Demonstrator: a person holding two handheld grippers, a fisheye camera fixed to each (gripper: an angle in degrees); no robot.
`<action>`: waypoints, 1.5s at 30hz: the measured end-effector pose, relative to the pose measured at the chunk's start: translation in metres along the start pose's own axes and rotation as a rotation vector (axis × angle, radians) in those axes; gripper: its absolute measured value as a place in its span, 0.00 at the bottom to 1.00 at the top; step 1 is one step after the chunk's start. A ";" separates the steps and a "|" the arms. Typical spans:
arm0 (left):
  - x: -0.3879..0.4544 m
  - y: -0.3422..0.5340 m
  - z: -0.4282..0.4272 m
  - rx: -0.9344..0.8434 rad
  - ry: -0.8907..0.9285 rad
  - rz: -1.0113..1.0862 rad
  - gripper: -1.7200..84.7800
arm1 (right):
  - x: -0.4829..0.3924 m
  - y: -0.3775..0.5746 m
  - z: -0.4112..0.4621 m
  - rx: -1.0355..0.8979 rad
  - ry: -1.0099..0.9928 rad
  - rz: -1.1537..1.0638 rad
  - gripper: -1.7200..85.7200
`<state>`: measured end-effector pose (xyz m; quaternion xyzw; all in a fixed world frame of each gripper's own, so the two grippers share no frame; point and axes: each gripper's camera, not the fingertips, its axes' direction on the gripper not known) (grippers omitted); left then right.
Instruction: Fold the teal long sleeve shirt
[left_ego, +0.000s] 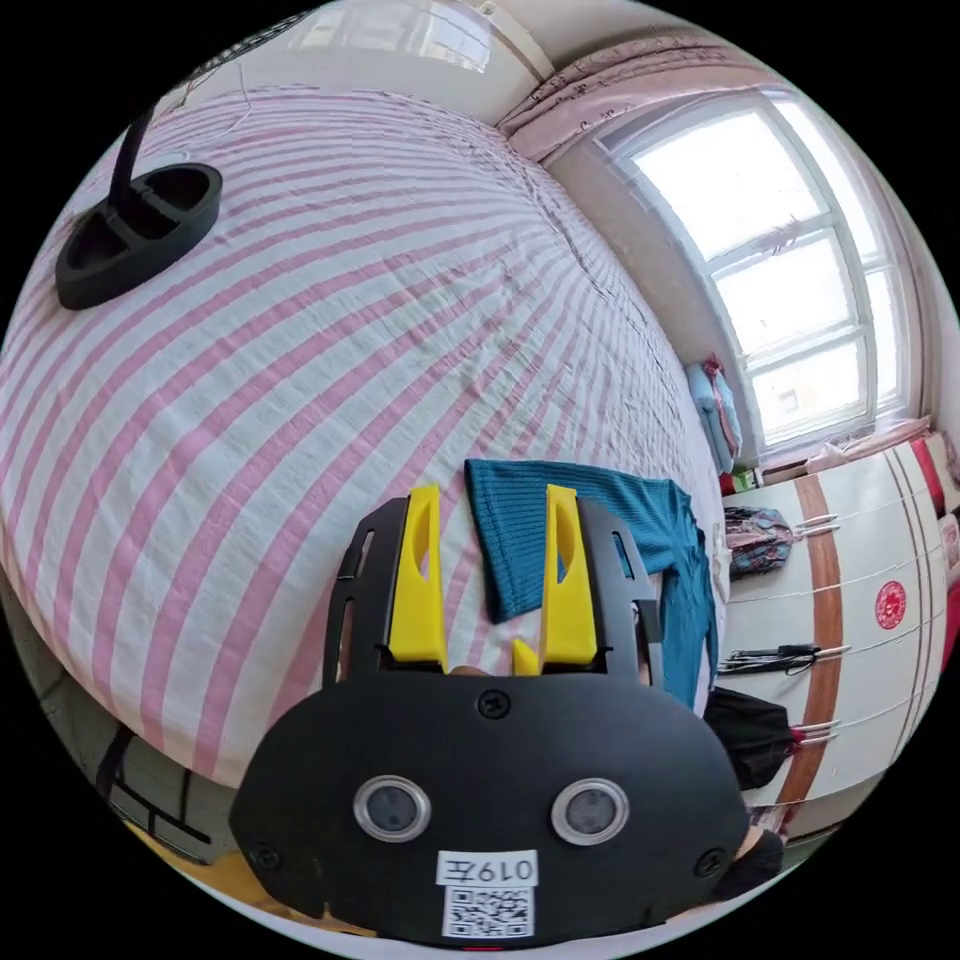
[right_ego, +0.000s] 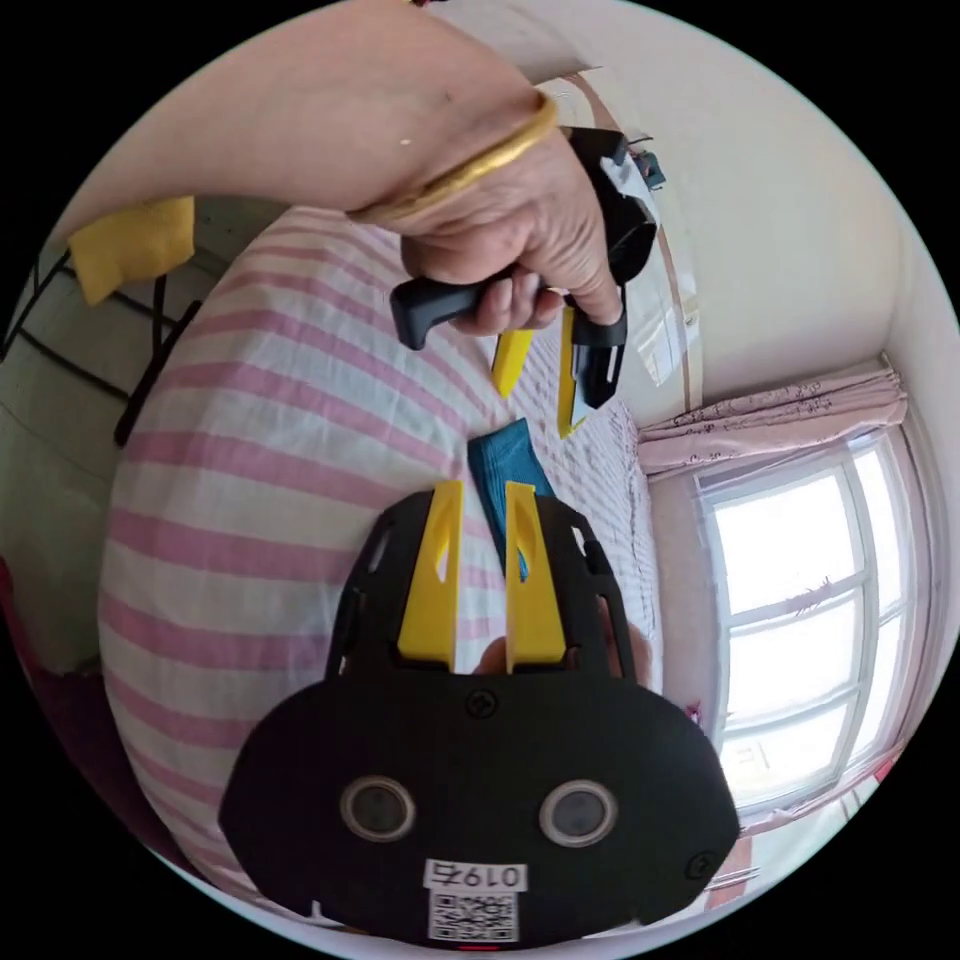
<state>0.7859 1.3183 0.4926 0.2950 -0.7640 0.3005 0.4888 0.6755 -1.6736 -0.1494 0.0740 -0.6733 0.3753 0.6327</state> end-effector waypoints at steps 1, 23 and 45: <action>-0.006 -0.007 0.000 -0.009 0.045 -0.027 0.18 | 0.002 -0.013 -0.001 -0.009 0.002 -0.021 0.10; 0.062 -0.086 0.064 -0.166 0.003 -0.035 0.07 | 0.048 -0.054 -0.011 -0.033 0.002 0.197 0.01; 0.470 -0.029 0.115 -0.067 0.224 0.393 0.04 | 0.114 0.292 -0.128 0.113 0.070 0.960 0.02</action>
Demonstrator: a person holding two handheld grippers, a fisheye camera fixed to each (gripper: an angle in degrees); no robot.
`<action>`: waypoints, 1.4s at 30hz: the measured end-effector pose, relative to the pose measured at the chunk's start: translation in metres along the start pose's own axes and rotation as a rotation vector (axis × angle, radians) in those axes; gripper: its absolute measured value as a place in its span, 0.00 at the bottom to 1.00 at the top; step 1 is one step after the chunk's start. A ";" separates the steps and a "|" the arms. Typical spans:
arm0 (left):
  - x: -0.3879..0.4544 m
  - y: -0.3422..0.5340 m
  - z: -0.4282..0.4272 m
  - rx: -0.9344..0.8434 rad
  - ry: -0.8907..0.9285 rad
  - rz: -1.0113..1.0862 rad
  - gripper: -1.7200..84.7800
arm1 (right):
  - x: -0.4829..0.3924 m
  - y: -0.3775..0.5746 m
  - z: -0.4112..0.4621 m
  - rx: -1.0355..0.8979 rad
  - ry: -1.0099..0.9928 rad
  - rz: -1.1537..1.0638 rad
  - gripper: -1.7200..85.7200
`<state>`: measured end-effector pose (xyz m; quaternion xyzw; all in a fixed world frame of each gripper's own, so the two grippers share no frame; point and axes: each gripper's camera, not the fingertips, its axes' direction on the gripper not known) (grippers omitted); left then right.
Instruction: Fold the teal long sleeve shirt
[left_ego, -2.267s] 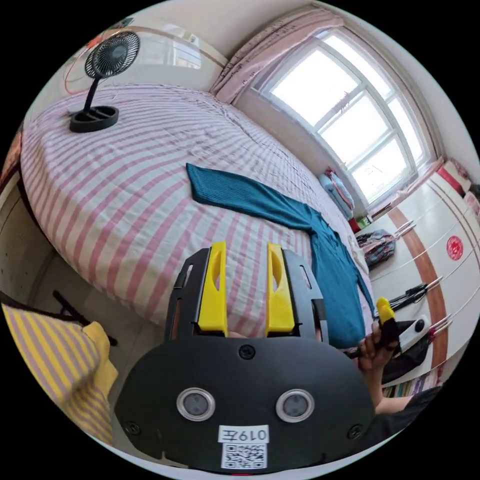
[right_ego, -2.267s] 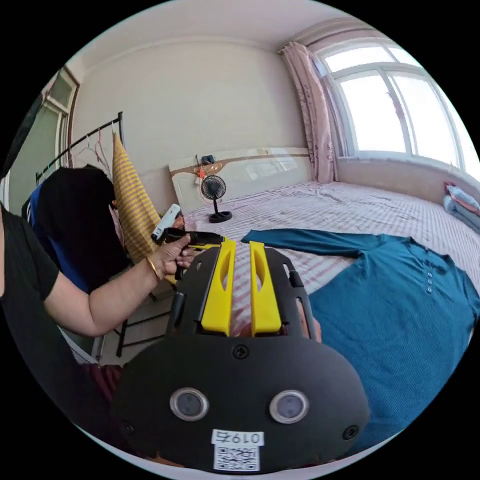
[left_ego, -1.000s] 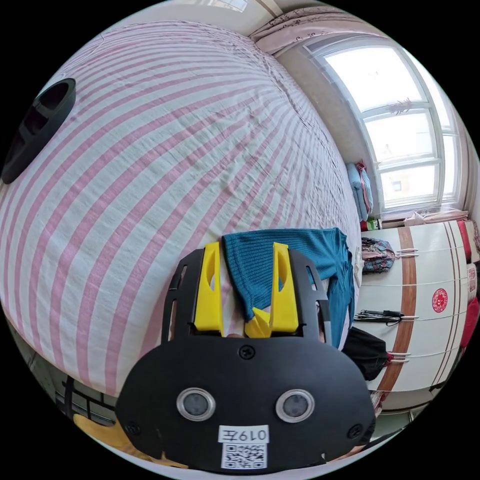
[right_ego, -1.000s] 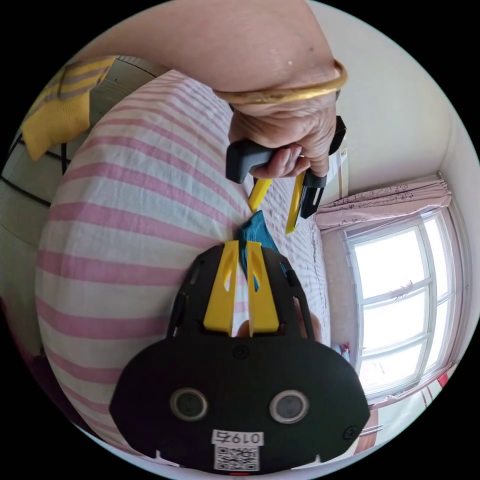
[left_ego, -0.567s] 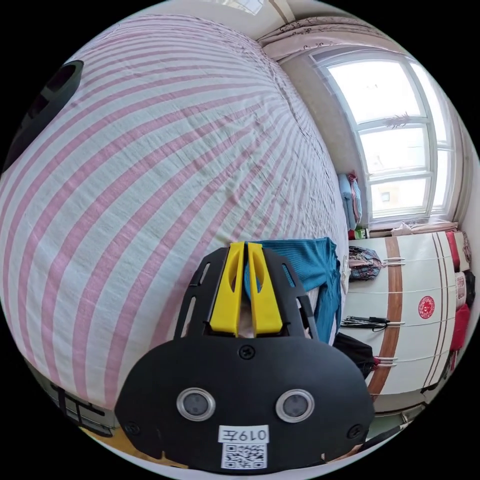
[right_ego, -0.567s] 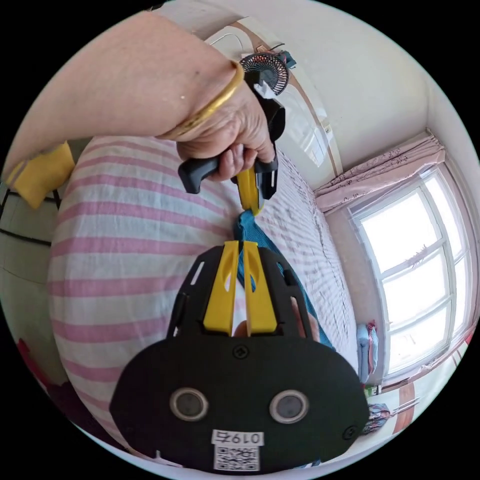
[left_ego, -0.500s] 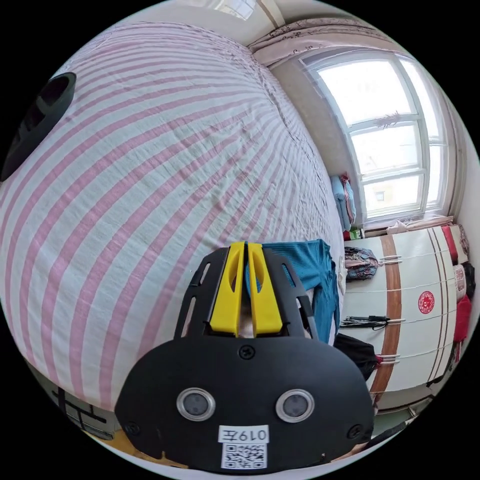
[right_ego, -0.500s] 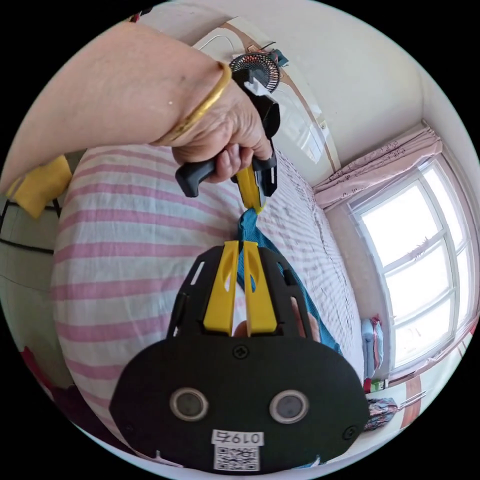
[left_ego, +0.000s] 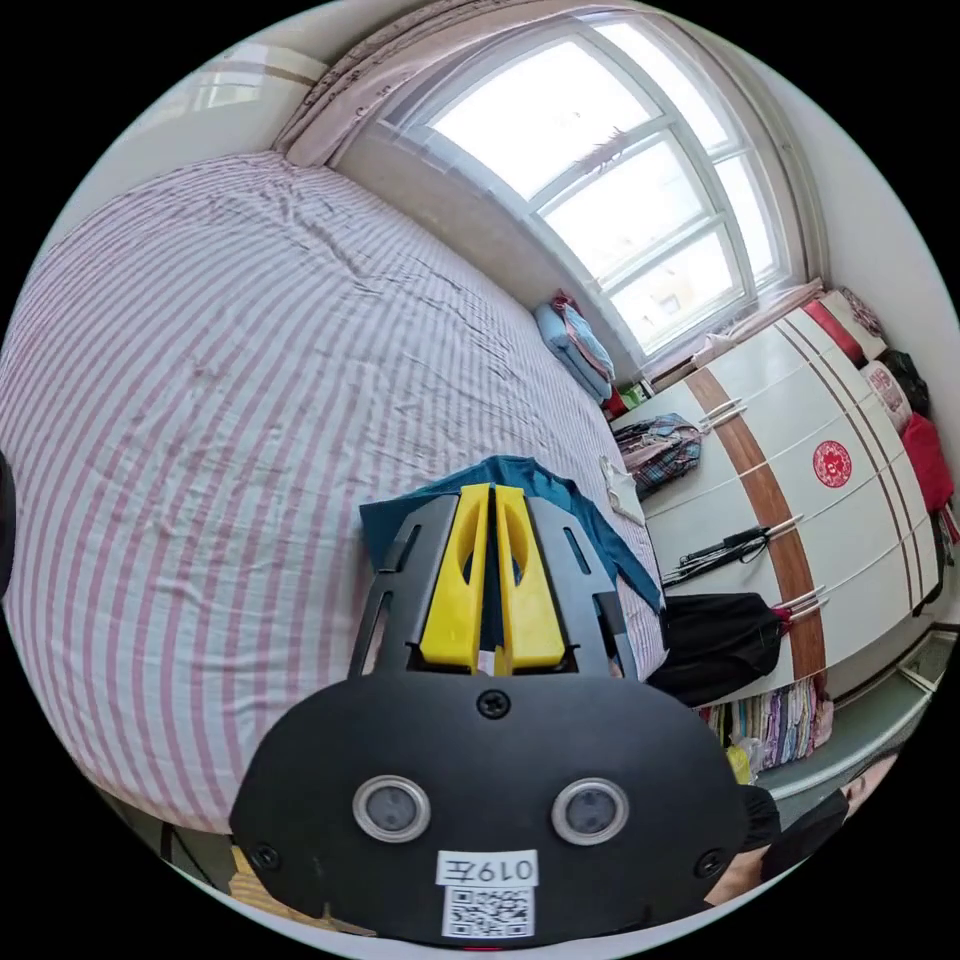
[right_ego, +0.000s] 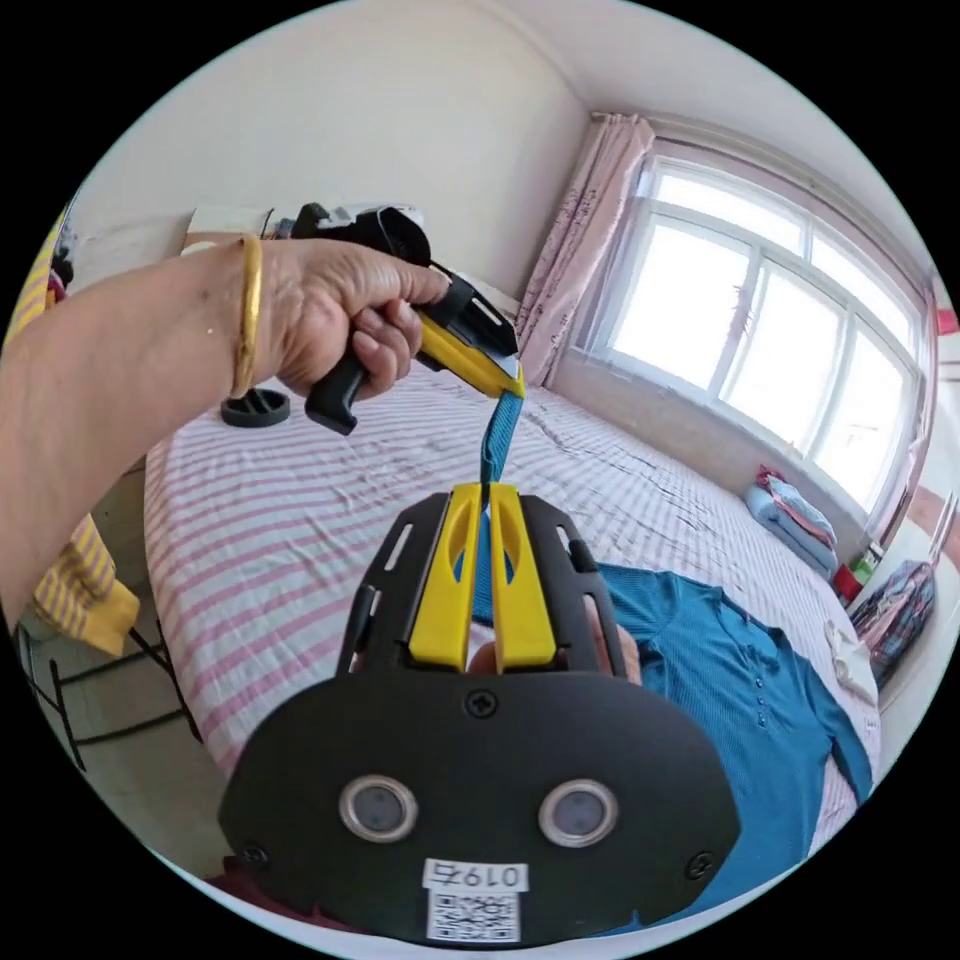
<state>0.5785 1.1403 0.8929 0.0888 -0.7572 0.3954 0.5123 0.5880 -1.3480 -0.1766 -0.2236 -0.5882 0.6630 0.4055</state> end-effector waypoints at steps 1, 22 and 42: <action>0.034 -0.005 0.018 -0.009 0.012 0.037 0.04 | 0.028 0.016 -0.015 0.018 0.006 0.055 0.02; 0.516 0.019 0.395 -0.360 0.199 0.446 0.03 | 0.352 0.391 -0.235 0.199 0.198 0.549 0.02; 0.699 0.088 0.657 -0.641 0.289 0.462 0.04 | 0.379 0.664 -0.279 0.052 0.345 0.627 0.02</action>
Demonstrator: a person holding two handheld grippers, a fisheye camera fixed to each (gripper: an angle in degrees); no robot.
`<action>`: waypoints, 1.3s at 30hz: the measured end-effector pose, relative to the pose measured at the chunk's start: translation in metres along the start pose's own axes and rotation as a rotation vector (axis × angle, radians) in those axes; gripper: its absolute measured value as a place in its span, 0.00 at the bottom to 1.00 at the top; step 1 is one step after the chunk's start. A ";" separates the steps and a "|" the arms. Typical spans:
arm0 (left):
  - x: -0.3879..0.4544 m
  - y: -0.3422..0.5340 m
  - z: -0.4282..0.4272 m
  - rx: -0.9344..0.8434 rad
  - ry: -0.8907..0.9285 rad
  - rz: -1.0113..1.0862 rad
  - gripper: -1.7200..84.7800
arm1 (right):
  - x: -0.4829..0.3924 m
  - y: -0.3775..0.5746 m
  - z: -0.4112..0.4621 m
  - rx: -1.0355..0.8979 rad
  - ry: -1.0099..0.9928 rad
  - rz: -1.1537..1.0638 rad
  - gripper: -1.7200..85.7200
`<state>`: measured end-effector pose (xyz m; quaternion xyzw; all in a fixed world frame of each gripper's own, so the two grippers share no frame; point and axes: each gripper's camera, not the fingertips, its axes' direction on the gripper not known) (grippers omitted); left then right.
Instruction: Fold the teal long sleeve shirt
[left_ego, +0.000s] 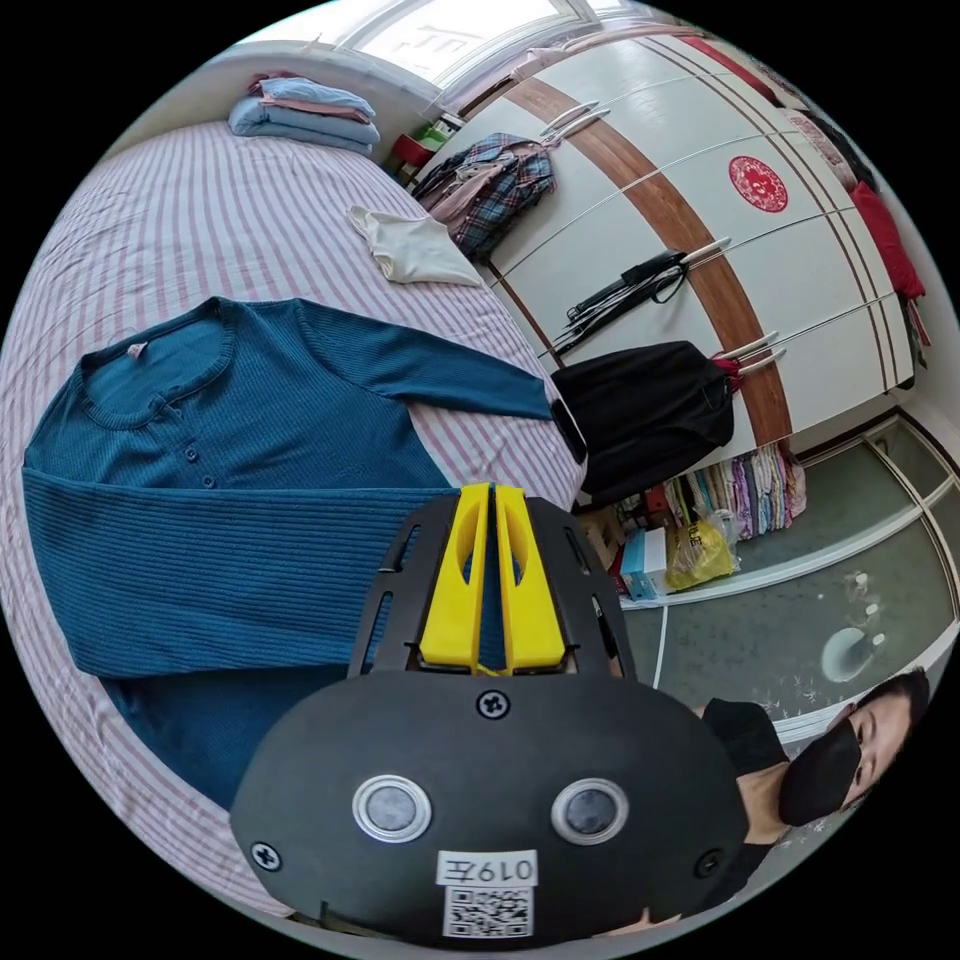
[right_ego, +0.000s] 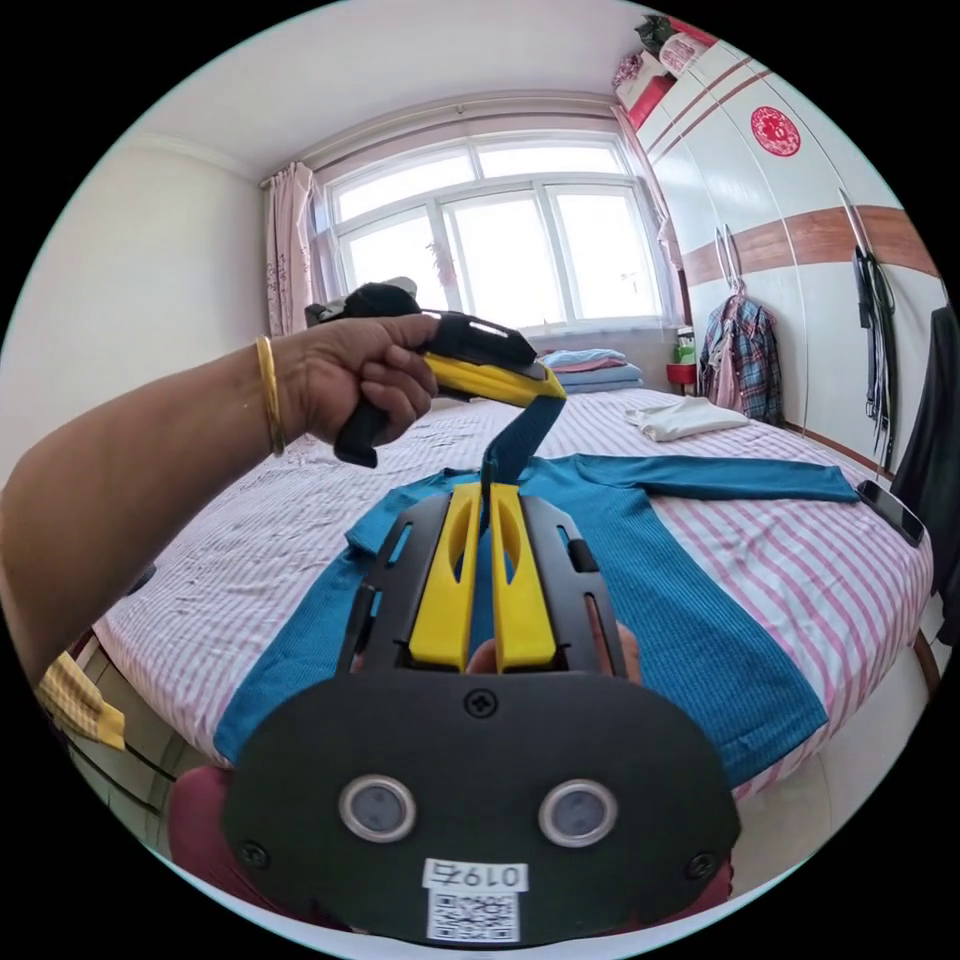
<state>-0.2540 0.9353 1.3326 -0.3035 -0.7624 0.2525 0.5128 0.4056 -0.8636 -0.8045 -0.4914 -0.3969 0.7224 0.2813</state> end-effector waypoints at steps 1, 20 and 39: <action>0.004 -0.006 0.016 -0.013 -0.026 0.001 0.04 | 0.009 0.011 0.002 -0.017 0.007 0.003 0.02; 0.041 -0.074 0.218 -0.269 -0.311 -0.004 0.04 | 0.127 0.150 0.040 -0.273 0.111 0.163 0.03; -0.006 -0.031 0.183 -0.143 -0.133 -0.077 0.04 | 0.182 0.226 0.049 -0.351 0.057 0.229 0.09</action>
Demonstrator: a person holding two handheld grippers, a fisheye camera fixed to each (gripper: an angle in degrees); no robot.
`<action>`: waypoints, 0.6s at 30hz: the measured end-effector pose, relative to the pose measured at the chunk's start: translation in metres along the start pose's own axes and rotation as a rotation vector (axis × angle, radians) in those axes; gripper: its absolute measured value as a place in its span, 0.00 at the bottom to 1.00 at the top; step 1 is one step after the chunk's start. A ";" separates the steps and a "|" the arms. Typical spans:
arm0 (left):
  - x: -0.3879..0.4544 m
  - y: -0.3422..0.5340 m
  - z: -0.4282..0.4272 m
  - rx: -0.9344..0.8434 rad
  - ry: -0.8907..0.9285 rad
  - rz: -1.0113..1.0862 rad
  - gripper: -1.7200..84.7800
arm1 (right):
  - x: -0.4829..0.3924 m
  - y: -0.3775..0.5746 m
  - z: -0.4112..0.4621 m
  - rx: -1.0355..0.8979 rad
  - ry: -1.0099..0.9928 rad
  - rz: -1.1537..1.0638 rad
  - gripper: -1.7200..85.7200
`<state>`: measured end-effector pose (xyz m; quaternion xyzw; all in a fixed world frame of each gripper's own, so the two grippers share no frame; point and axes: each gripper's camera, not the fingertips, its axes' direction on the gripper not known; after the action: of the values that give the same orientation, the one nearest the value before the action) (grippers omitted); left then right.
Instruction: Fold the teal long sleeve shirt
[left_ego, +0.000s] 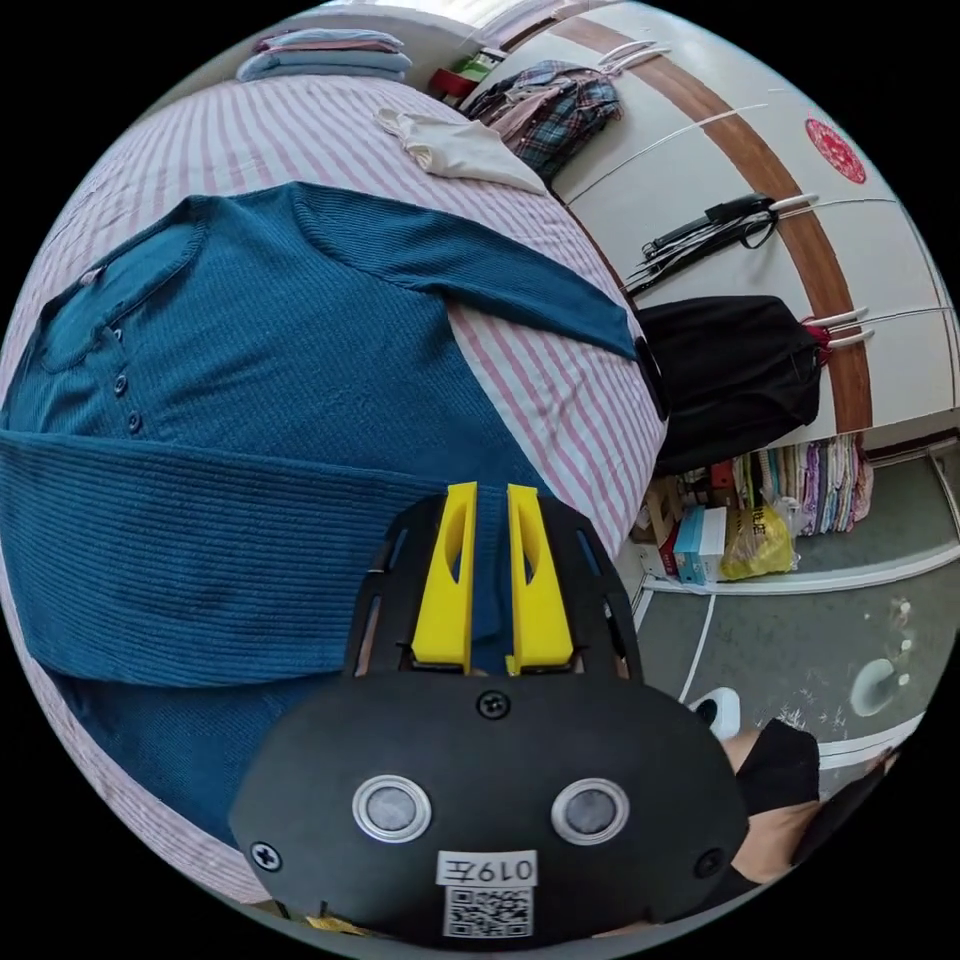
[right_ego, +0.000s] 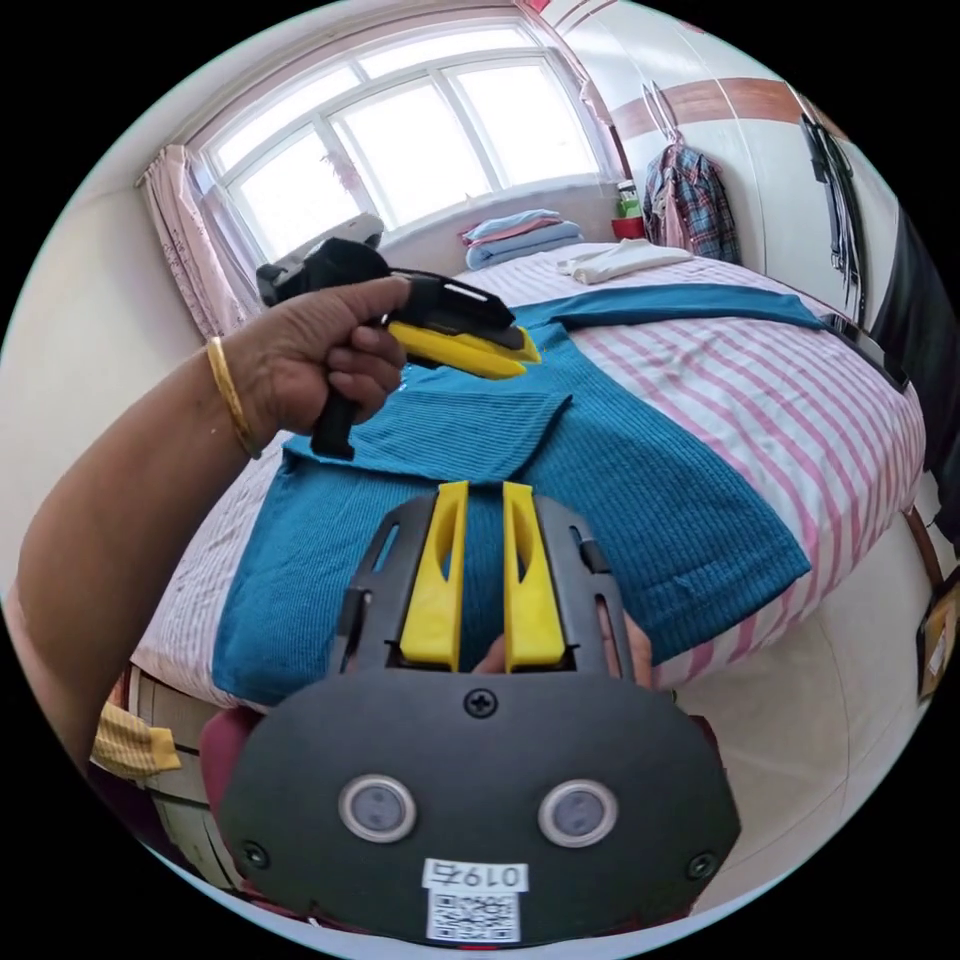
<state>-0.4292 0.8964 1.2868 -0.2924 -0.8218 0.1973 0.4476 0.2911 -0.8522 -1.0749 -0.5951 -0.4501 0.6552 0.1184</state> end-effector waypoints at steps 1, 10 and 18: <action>-0.013 0.010 -0.010 0.032 0.040 -0.025 0.04 | 0.006 -0.002 0.002 -0.008 -0.008 0.004 0.09; -0.089 0.148 -0.122 0.364 -0.452 -0.064 0.03 | 0.023 -0.046 -0.010 0.123 0.080 -0.141 0.05; -0.184 0.204 -0.173 0.474 -0.409 -0.223 0.03 | 0.021 -0.127 0.088 -0.083 -0.038 -0.166 0.03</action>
<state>-0.1410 0.9393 1.1433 -0.0430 -0.8528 0.3873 0.3476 0.1593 -0.8049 -1.0063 -0.5474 -0.5269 0.6352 0.1391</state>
